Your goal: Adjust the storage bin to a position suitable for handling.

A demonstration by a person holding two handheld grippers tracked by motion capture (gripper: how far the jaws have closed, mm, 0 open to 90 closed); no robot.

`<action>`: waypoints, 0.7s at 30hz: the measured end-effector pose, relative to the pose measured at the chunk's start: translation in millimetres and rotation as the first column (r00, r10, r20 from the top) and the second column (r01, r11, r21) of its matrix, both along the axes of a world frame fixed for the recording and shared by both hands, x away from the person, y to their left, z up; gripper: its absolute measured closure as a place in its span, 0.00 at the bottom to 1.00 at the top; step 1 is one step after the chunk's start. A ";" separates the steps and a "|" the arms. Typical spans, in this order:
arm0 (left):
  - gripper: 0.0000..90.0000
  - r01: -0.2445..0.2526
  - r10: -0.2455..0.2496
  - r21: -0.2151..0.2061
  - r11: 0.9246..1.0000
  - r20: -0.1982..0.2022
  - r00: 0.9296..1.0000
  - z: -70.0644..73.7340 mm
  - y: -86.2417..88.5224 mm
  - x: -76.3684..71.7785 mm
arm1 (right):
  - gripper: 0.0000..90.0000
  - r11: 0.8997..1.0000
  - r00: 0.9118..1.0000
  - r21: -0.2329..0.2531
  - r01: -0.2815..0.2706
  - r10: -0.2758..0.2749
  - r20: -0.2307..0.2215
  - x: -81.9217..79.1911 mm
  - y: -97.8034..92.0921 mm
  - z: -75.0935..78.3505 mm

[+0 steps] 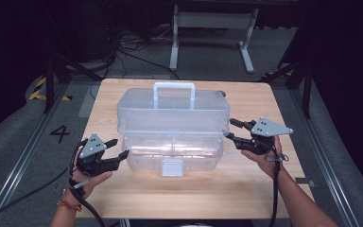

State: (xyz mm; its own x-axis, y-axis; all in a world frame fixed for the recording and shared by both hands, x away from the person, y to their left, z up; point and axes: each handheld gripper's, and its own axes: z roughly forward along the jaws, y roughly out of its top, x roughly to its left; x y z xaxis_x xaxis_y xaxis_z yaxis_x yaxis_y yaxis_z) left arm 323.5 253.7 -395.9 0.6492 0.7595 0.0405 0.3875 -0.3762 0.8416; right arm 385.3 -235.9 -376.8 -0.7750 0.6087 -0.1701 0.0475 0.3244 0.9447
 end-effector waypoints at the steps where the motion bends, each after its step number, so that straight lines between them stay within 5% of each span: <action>1: 0.44 -0.007 0.007 -0.006 1.000 -0.004 1.000 -0.1 0.9 -1.1 | 0.60 1.000 1.000 0.003 -0.003 0.003 0.006 -0.3 0.6 1.4; 12: 0.41 -0.039 0.039 0.003 0.999 -0.016 0.999 -2.8 11.3 -6.2 | 0.68 0.999 0.994 0.023 0.046 -0.048 0.096 -2.4 9.0 11.3; 21: 0.41 -0.067 0.072 0.055 0.996 -0.098 0.993 -18.5 23.3 -7.3 | 0.72 0.992 0.985 0.047 0.113 -0.118 0.123 0.6 17.1 16.5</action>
